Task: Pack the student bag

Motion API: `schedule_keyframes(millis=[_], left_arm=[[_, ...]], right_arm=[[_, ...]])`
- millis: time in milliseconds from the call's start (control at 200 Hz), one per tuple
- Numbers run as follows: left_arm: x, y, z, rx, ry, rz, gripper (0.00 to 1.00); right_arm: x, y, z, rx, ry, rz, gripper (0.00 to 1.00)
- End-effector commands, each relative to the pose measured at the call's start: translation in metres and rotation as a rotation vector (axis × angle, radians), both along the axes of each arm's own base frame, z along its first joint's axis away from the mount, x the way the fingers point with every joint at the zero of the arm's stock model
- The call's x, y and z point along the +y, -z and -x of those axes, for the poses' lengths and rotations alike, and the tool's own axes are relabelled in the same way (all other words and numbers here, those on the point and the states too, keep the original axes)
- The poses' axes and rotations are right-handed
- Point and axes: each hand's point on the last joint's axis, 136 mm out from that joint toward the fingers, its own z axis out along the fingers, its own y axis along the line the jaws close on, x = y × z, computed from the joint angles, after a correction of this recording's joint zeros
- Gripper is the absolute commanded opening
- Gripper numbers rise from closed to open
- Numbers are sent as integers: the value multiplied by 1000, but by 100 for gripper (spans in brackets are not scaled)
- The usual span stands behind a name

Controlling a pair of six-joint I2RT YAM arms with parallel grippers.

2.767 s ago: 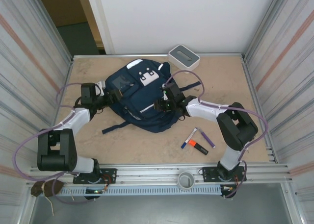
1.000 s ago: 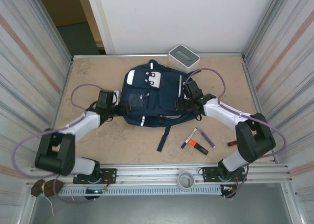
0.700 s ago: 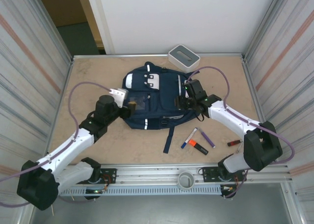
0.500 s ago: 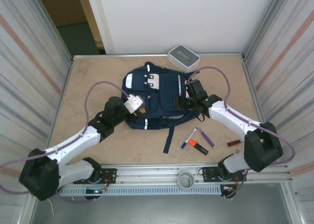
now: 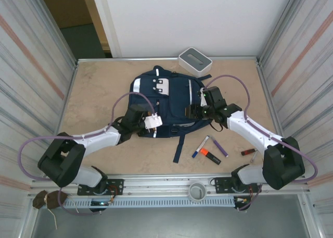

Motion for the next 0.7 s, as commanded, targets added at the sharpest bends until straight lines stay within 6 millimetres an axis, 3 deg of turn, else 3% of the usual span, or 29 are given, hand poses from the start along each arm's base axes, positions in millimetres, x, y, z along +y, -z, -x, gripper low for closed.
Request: schedule_keyframes(millis=[0, 110, 311, 511, 696], left_arm=[[-8, -12, -9, -50, 3, 8, 42], [-11, -24, -5, -30, -7, 68, 24], [-17, -55, 3, 115, -25, 245, 0], [-21, -75, 4, 190, -18, 339, 0], [-24, -87, 8, 214, 20, 387, 0]], right_arm=[[9, -1, 12, 21, -22, -37, 66], [19, -1, 19, -4, -64, -23, 65], [47, -9, 27, -114, -124, -31, 61], [79, -14, 32, -239, -129, 8, 58], [84, -14, 26, -324, -33, 162, 58]])
